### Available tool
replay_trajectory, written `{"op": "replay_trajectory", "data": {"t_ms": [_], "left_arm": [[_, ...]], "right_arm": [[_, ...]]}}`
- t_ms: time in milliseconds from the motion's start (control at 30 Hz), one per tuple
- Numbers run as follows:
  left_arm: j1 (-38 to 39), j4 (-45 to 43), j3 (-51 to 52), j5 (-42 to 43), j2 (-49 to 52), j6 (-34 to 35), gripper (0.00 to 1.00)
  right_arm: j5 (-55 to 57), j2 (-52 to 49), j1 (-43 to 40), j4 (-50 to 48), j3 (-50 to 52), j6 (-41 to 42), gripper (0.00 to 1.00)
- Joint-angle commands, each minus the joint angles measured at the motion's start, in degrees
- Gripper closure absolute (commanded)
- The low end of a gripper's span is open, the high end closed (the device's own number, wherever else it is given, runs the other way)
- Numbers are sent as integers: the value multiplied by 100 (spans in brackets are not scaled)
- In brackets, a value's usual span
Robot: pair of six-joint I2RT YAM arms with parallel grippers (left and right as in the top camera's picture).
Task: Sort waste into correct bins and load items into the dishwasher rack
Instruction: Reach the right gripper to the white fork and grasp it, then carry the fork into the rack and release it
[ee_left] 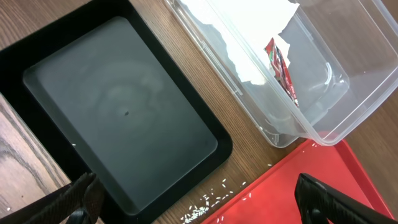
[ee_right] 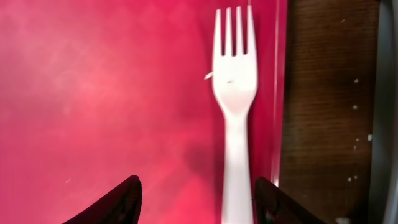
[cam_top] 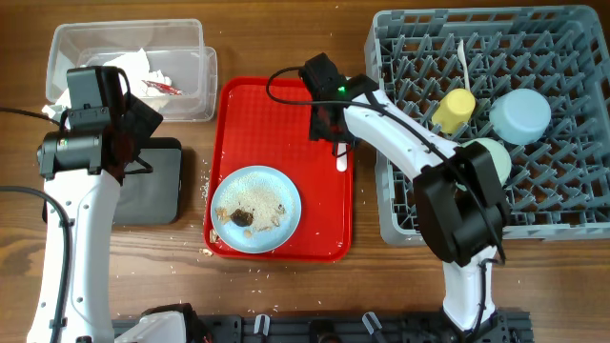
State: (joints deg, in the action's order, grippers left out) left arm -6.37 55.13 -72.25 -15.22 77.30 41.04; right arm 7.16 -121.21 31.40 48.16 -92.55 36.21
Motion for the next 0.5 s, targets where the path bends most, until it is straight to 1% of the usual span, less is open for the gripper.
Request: {"op": "replay_trajectory", "data": {"t_ms": [0, 133, 367, 433, 467], "left_arm": [[-20, 0, -2, -133, -37, -24, 0], [-20, 0, -2, -131, -37, -26, 0], [-20, 0, -2, -133, -37, -26, 0], [-20, 0, -2, -133, -37, -26, 0], [-20, 0, -2, -133, -37, -26, 0]], "right_arm": [[214, -205, -17, -122, 44, -22, 41], [514, -369, -20, -118, 44, -24, 41], [503, -673, -20, -162, 44, -33, 43], [483, -697, -20, -168, 44, -92, 46], [461, -697, -17, -195, 44, -142, 51]]}}
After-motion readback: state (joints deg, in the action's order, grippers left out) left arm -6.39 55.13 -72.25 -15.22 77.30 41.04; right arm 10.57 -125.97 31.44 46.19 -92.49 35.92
